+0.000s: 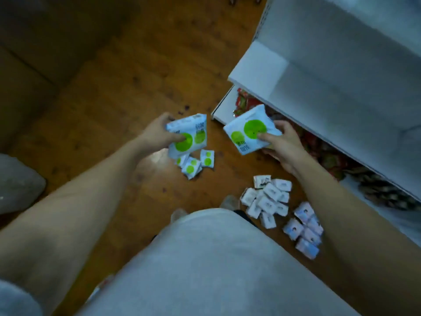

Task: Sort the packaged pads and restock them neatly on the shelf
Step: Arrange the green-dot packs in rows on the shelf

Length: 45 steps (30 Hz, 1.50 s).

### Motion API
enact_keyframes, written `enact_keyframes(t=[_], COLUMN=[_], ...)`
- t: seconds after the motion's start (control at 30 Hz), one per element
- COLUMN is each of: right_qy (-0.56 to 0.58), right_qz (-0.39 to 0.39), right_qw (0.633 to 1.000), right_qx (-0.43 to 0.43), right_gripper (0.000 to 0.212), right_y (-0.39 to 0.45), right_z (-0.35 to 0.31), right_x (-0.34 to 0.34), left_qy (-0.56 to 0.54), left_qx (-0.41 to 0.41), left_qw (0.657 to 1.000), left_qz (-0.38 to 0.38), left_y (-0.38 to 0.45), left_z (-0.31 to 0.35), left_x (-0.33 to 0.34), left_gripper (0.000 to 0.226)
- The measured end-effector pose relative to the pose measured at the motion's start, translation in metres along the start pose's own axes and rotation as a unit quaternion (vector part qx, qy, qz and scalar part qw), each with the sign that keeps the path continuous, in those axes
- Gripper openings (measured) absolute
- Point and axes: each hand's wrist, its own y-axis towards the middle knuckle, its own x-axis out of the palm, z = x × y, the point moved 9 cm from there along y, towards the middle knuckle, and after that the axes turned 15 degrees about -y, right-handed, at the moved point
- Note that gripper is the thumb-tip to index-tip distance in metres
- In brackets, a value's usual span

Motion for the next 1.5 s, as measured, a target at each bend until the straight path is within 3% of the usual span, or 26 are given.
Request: enact_keyframes(t=[0.1,0.23,0.37,0.47,0.7,0.87,1.03,1.13,1.3,1.4,1.5], right_qy=[0.048,0.081,0.017,-0.028,-0.067,-0.09,-0.161,-0.2,-0.216,-0.232,-0.272], right_qz=[0.011,-0.014,-0.077,-0.075,0.022,-0.008,0.006,0.043,0.136,0.181,0.217], right_qw=[0.998,0.992,0.988,0.984,0.974,0.974,0.964,0.956,0.948,0.941,0.924], right_qx=[-0.033,-0.092,-0.136,-0.159,-0.216,-0.207,-0.212,-0.209,-0.189,-0.169,-0.16], right_gripper=[0.018,0.014,0.013,0.02,0.03,0.044,0.028,0.028,0.023,0.024,0.028], right_y=[-0.031,-0.047,-0.057,-0.06,-0.053,-0.045,-0.039,-0.034,-0.022,-0.014,-0.009], right_z=[-0.041,-0.093,-0.137,-0.161,-0.208,-0.21,-0.228,-0.239,-0.258,-0.254,-0.256], right_x=[-0.038,-0.072,-0.1,-0.128,-0.191,-0.197,-0.204,-0.217,-0.237,-0.244,-0.255], left_qy=[0.002,0.018,0.053,0.073,0.086,0.077,0.115,0.143,0.268,0.324,0.402], left_qx=[0.054,0.118,0.177,0.191,0.195,0.192,0.189,0.206,0.284,0.286,0.322], left_qw=[0.998,0.992,0.982,0.978,0.973,0.972,0.967,0.96,0.918,0.898,0.853], left_qz=[-0.016,-0.033,-0.036,-0.047,-0.082,-0.112,-0.123,-0.123,-0.072,-0.089,-0.086], left_y=[-0.017,-0.035,-0.052,-0.064,-0.075,-0.059,-0.021,0.0,0.035,0.049,0.058], left_z=[0.082,0.183,0.266,0.306,0.348,0.355,0.366,0.381,0.424,0.44,0.472], left_x=[-0.002,0.008,0.025,0.039,0.056,0.066,0.07,0.068,0.059,0.066,0.08], left_gripper=[0.035,0.036,0.035,0.041,0.049,0.04,0.032,0.029,0.036,0.042,0.05])
